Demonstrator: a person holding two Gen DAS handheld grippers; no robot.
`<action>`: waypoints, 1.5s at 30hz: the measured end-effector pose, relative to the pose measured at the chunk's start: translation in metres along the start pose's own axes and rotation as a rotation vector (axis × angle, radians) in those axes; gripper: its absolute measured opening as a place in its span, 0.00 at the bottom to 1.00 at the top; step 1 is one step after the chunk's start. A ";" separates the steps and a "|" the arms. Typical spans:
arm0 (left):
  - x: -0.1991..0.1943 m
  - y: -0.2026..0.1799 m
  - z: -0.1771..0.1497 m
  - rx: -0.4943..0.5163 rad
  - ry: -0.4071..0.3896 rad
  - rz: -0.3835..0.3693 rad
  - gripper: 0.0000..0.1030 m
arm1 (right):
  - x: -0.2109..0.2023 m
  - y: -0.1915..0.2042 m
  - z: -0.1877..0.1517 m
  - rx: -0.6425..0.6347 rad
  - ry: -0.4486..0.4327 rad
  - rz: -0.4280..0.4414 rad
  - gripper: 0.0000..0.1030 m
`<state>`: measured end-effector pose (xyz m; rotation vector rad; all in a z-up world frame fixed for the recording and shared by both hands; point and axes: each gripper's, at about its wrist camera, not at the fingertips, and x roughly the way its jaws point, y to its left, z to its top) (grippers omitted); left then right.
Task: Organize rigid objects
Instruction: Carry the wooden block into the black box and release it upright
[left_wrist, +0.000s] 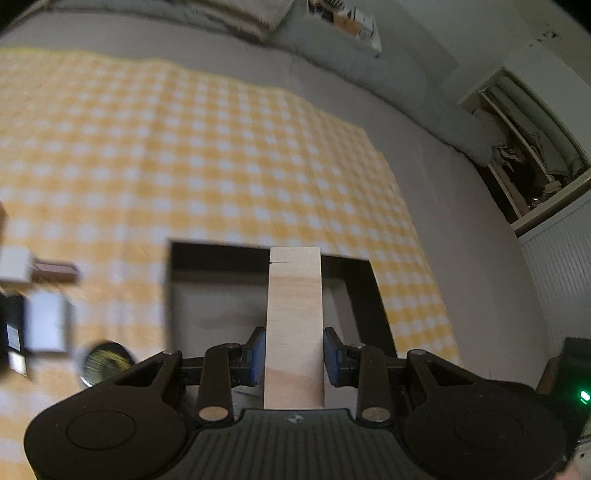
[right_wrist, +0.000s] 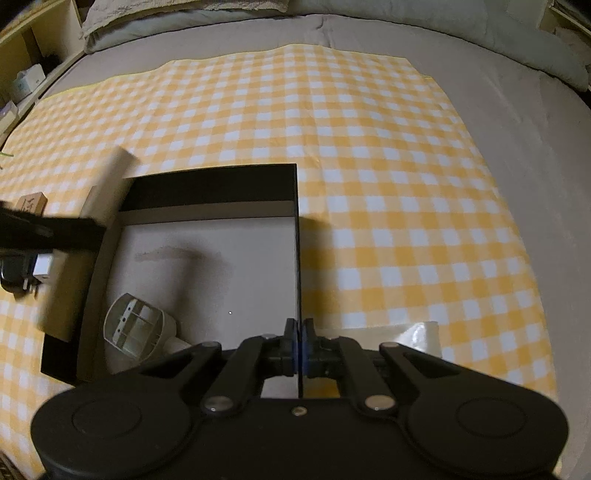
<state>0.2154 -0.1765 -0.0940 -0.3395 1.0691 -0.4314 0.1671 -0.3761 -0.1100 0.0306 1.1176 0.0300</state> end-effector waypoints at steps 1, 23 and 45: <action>0.010 -0.004 -0.002 -0.015 0.014 -0.006 0.33 | -0.002 -0.002 0.001 0.002 -0.003 0.004 0.02; 0.124 -0.042 -0.020 -0.130 0.137 -0.029 0.33 | -0.005 -0.025 -0.001 0.027 -0.017 0.088 0.03; 0.078 -0.037 -0.020 -0.093 0.105 -0.035 0.78 | -0.008 -0.025 -0.001 0.063 -0.011 0.099 0.04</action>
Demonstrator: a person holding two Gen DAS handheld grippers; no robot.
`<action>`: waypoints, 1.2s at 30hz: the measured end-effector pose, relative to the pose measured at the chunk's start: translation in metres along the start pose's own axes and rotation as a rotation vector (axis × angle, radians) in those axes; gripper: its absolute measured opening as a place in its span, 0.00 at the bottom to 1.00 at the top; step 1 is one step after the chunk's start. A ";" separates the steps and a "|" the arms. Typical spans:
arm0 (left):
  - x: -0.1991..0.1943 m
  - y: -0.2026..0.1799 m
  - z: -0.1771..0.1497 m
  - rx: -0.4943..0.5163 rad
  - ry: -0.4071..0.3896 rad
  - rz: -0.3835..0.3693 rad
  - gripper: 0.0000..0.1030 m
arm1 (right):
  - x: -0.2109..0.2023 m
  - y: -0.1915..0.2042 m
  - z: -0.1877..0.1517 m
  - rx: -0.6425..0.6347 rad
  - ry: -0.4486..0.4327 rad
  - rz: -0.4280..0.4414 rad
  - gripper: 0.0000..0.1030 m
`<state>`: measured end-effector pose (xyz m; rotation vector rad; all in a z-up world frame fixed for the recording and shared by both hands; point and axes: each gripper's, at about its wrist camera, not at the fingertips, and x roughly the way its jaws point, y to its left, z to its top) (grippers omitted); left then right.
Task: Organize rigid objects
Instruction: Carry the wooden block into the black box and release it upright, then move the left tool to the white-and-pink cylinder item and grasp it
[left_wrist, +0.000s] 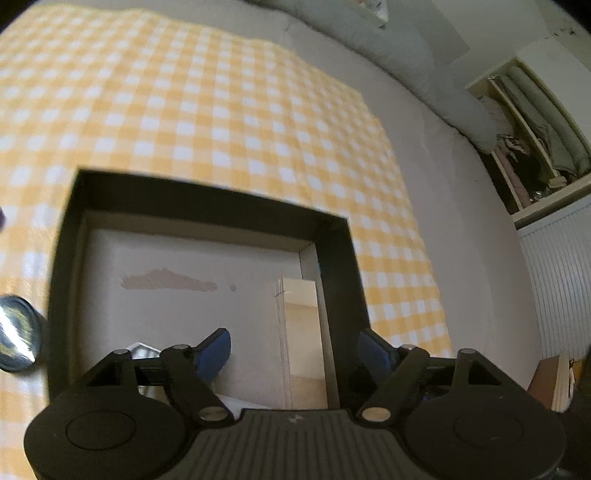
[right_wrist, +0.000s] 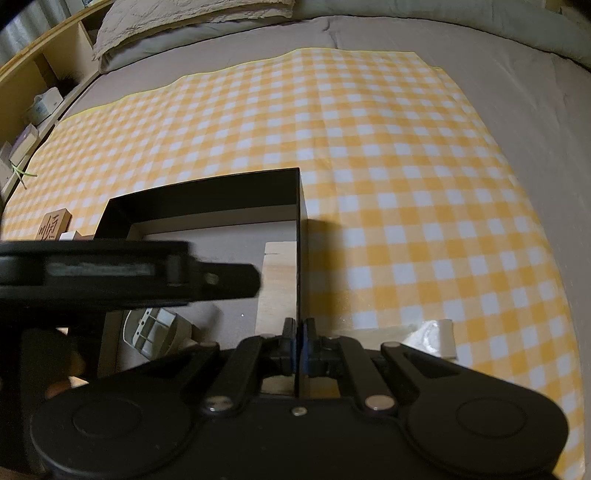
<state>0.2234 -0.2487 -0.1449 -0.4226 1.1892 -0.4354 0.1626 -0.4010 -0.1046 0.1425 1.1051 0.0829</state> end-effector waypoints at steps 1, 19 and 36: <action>-0.006 -0.001 0.000 0.014 -0.010 0.000 0.79 | 0.001 -0.001 0.000 -0.001 0.000 0.001 0.04; -0.154 0.024 0.003 0.221 -0.334 0.137 1.00 | 0.002 0.004 0.003 -0.029 0.006 -0.039 0.03; -0.224 0.116 0.010 0.287 -0.478 0.490 1.00 | 0.004 0.005 0.003 -0.056 0.022 -0.057 0.03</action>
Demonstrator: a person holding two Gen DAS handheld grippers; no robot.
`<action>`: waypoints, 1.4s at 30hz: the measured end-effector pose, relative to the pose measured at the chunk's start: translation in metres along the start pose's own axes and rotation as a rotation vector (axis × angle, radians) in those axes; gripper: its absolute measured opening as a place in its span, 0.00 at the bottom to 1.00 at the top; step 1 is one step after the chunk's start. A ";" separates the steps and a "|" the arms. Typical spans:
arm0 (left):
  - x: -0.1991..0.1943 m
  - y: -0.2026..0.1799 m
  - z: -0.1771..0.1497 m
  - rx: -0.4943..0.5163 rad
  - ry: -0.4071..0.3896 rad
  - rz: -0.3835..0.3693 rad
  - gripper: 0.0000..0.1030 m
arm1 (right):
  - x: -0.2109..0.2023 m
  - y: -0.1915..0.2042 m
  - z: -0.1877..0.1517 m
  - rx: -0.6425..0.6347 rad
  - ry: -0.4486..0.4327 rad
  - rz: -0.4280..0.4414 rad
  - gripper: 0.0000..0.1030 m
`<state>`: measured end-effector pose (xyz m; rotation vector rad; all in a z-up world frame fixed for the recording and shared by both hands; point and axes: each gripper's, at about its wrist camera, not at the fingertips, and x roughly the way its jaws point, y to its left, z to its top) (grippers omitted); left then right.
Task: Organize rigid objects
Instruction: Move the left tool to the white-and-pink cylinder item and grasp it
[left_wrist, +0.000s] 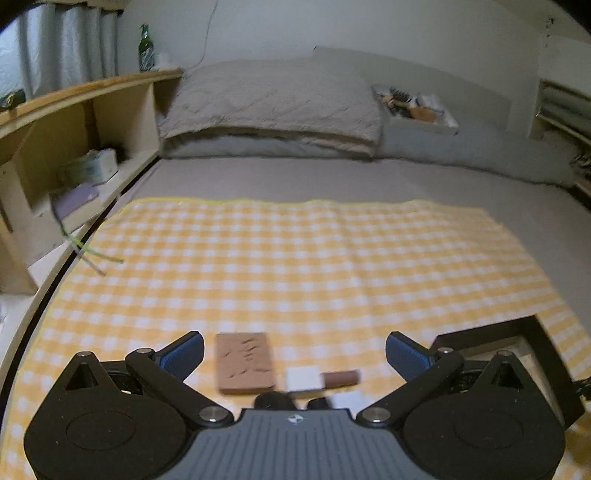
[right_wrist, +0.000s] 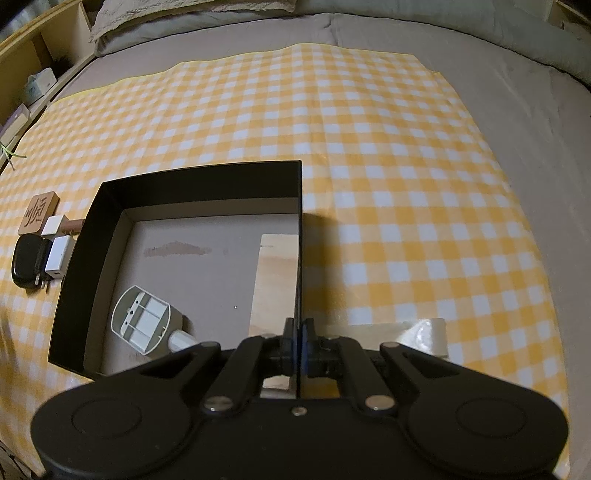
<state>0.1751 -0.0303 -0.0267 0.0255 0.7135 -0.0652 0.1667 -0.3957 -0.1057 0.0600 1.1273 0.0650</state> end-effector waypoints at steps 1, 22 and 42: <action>0.002 0.006 -0.001 0.001 0.010 0.010 1.00 | 0.000 0.000 0.000 0.000 0.000 0.000 0.03; 0.086 0.025 -0.006 -0.202 0.255 -0.129 0.99 | 0.007 0.000 0.005 -0.003 0.019 -0.007 0.03; 0.177 -0.008 -0.024 -0.075 0.421 -0.087 0.99 | 0.012 -0.003 0.006 0.005 0.023 0.014 0.03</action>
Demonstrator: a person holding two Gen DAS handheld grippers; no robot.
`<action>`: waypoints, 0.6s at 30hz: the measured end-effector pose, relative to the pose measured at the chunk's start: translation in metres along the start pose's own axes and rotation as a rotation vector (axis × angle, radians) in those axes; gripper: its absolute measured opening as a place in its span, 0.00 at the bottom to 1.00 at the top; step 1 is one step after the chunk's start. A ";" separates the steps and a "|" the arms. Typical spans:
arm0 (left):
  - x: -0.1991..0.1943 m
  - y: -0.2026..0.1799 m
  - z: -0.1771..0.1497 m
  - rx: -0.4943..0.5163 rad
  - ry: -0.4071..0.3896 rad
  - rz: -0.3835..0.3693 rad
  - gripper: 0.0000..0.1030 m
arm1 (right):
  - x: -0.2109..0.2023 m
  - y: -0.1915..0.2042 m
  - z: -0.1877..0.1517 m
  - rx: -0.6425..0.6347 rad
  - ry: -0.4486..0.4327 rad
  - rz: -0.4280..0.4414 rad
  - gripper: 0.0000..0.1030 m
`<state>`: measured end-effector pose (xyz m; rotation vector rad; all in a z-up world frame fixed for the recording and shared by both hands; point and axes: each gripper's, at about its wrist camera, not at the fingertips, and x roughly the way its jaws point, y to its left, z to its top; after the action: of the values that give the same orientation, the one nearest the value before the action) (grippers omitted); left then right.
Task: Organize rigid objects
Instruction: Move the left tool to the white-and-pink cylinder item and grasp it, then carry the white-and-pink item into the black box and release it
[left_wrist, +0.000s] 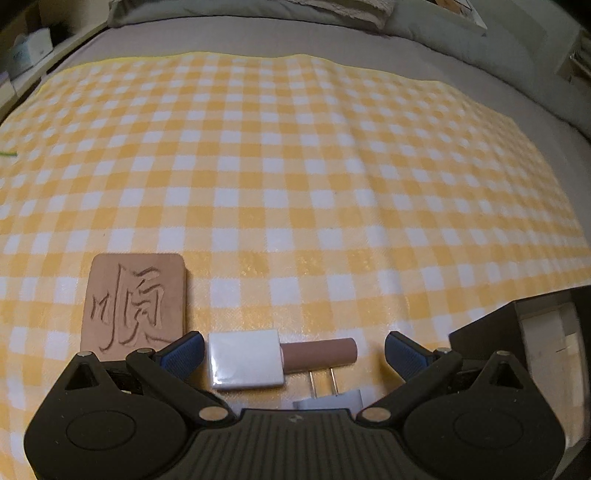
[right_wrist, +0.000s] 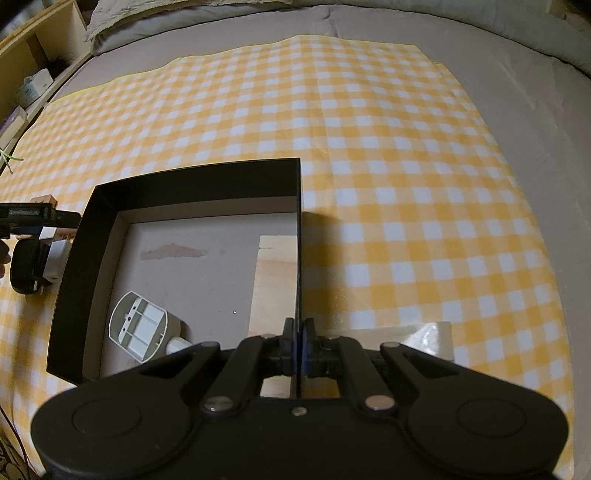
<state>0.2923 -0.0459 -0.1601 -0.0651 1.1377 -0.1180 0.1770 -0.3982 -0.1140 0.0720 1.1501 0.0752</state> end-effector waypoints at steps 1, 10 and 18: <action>0.002 -0.003 0.000 0.011 -0.002 0.011 0.99 | 0.000 0.000 0.000 0.001 0.000 0.002 0.04; 0.011 -0.028 0.006 0.078 0.004 0.030 0.84 | -0.001 0.001 -0.001 0.000 -0.001 0.005 0.04; 0.020 -0.052 0.012 0.084 0.006 0.044 0.85 | -0.001 0.001 -0.001 0.000 -0.001 0.005 0.04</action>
<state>0.3082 -0.0997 -0.1676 0.0345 1.1387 -0.1271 0.1754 -0.3969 -0.1130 0.0746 1.1494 0.0799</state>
